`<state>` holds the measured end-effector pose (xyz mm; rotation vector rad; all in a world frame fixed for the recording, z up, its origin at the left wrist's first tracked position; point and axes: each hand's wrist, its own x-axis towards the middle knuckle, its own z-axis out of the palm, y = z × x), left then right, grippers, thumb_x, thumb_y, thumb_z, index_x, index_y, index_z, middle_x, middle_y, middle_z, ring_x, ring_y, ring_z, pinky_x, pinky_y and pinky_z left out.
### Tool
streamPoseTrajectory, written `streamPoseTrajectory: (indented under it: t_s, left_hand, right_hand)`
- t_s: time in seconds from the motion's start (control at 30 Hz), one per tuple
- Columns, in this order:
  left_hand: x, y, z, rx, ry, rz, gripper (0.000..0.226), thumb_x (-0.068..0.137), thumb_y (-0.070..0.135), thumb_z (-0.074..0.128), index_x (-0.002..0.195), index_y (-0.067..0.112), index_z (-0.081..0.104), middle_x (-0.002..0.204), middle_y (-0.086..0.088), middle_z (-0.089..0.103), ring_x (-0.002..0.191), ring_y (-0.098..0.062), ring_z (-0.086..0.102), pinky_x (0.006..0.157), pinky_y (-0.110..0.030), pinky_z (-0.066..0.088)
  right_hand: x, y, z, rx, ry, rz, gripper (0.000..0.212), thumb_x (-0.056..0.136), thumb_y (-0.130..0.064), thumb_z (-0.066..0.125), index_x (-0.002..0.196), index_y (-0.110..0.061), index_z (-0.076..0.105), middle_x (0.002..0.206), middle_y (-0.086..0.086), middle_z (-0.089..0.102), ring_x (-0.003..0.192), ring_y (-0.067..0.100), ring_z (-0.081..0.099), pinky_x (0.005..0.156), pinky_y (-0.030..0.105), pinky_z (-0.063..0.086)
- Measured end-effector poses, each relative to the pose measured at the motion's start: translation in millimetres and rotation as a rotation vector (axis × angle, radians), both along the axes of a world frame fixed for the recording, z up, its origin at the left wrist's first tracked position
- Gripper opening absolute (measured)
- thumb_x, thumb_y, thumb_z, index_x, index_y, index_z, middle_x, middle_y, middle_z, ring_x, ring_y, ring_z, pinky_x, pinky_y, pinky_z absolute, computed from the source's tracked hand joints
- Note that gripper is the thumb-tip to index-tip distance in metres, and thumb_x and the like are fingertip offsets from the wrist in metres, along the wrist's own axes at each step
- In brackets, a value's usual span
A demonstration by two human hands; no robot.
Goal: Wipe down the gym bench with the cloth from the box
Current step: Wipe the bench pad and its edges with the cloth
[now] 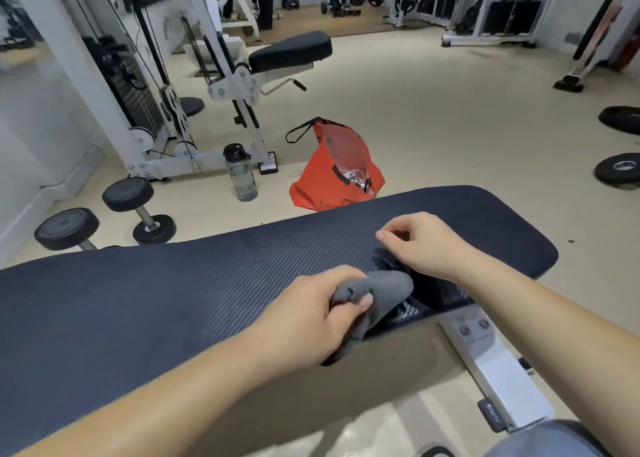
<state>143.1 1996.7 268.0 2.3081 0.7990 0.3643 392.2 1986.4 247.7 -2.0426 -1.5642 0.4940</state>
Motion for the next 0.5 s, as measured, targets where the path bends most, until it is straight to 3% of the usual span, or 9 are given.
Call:
streamPoseTrajectory:
  t_s: [0.1,0.23,0.3,0.37,0.43,0.5]
  left_hand:
    - [21.5,22.0,27.1,-0.153,-0.171,0.049,0.010,0.101,0.030,0.060,0.103,0.030,0.069,0.091,0.015,0.073,0.086,0.000,0.066,0.079,-0.018,0.052]
    - [36.2,63.3,14.1,-0.214,-0.012,0.166,0.016,0.097,0.035,0.063,0.110,0.029,0.070,0.104,0.004,0.076,0.107,-0.023,0.069,0.097,-0.040,0.054]
    - [40.0,73.2,-1.9,-0.056,0.150,0.257,0.036,0.095,0.034,0.064,0.130,0.029,0.062,0.122,0.003,0.068,0.122,-0.024,0.061,0.105,-0.037,0.048]
    - [43.4,64.4,-12.2,0.150,0.204,0.270,0.058,0.092,0.050,0.059,0.145,0.031,0.049,0.145,0.000,0.054,0.135,-0.028,0.050,0.112,-0.042,0.043]
    - [50.3,40.1,-24.1,0.255,0.322,0.136,0.066,0.090,0.068,0.044,0.151,0.041,0.038,0.160,-0.003,0.038,0.145,-0.034,0.037,0.117,-0.047,0.036]
    - [58.4,10.6,-35.7,0.312,0.576,-0.026,0.070,0.094,0.073,0.030,0.158,0.046,0.016,0.172,-0.011,0.010,0.156,-0.040,0.009,0.124,-0.053,0.021]
  right_hand:
    - [15.7,-9.1,3.9,0.104,0.078,-0.178,0.044,0.101,-0.035,0.057,0.058,-0.026,0.058,0.053,-0.015,0.058,0.058,0.007,0.051,0.061,0.031,0.040]
    - [37.8,-22.2,1.3,0.159,0.105,-0.358,0.051,0.101,-0.034,0.055,0.053,-0.023,0.046,0.044,-0.012,0.047,0.055,0.013,0.043,0.057,0.032,0.036]
    - [42.1,-25.8,-4.0,0.142,0.099,-0.370,0.047,0.101,-0.035,0.056,0.056,-0.024,0.050,0.048,-0.012,0.050,0.057,0.013,0.048,0.060,0.033,0.039]
    - [44.4,-26.0,-9.1,0.112,0.072,-0.341,0.038,0.100,-0.037,0.056,0.065,-0.025,0.061,0.060,-0.010,0.060,0.066,0.014,0.058,0.065,0.033,0.046]
    - [47.1,-24.3,-14.3,0.086,0.021,-0.315,0.031,0.099,-0.040,0.056,0.076,-0.026,0.069,0.074,-0.008,0.069,0.077,0.016,0.065,0.074,0.035,0.053]
    - [52.6,-22.4,-19.3,0.065,-0.043,-0.327,0.027,0.098,-0.044,0.056,0.088,-0.027,0.074,0.091,-0.008,0.068,0.092,0.019,0.066,0.083,0.039,0.055]
